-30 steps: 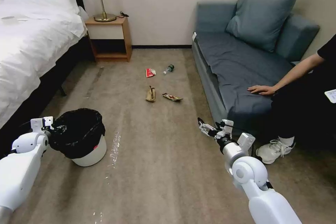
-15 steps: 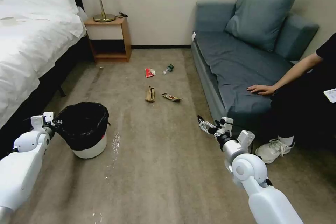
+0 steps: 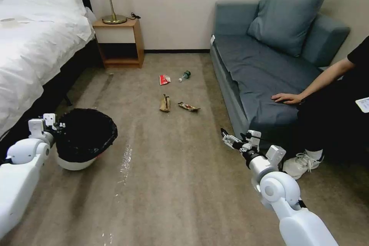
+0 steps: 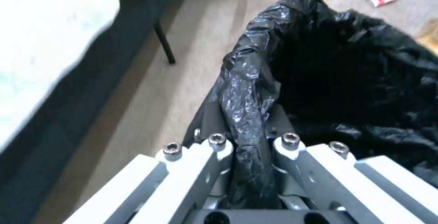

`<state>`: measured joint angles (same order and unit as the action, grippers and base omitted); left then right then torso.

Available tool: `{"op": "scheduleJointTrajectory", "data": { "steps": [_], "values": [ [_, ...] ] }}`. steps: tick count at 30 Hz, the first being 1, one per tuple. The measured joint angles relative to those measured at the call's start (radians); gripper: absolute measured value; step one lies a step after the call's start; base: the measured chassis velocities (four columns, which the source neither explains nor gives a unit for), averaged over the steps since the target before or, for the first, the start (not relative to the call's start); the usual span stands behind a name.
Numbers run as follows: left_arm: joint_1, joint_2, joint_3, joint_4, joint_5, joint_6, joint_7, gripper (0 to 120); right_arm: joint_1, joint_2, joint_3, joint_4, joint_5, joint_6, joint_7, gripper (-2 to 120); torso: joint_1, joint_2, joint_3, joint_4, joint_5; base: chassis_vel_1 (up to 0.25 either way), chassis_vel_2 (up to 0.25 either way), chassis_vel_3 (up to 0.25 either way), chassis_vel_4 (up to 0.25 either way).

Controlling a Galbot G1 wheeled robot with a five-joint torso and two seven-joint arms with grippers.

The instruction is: Pick up the trash bin, then pick up the garbage on the floor and place it into the trash bin.

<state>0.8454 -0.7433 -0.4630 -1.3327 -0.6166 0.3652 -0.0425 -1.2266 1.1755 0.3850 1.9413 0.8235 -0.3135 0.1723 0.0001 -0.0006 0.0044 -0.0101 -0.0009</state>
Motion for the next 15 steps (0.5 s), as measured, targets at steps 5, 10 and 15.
{"op": "scheduleJointTrajectory", "data": {
  "steps": [5, 10, 15],
  "values": [
    [0.087, 0.042, -0.076, -0.139, -0.018, 0.015, -0.016, 5, -0.022, -0.009, 0.004, 0.007, -0.002, 0.015, -0.042, 100, 0.0, 0.0, 0.0, -0.0009, -0.0002, 0.0, 0.0, 0.0, 0.0],
    [0.202, 0.076, -0.199, -0.249, -0.014, 0.031, -0.024, 5, -0.033, -0.026, -0.002, 0.005, -0.002, 0.024, -0.076, 100, 0.0, 0.0, 0.0, 0.0002, -0.0002, 0.0, 0.0, 0.0, 0.0],
    [0.312, 0.108, -0.276, -0.333, 0.02, 0.043, -0.02, 5, -0.044, -0.029, -0.008, 0.01, -0.008, 0.032, -0.089, 100, 0.0, 0.0, 0.0, 0.0, 0.0, 0.0, 0.0, 0.0, 0.0]
  ]
}}
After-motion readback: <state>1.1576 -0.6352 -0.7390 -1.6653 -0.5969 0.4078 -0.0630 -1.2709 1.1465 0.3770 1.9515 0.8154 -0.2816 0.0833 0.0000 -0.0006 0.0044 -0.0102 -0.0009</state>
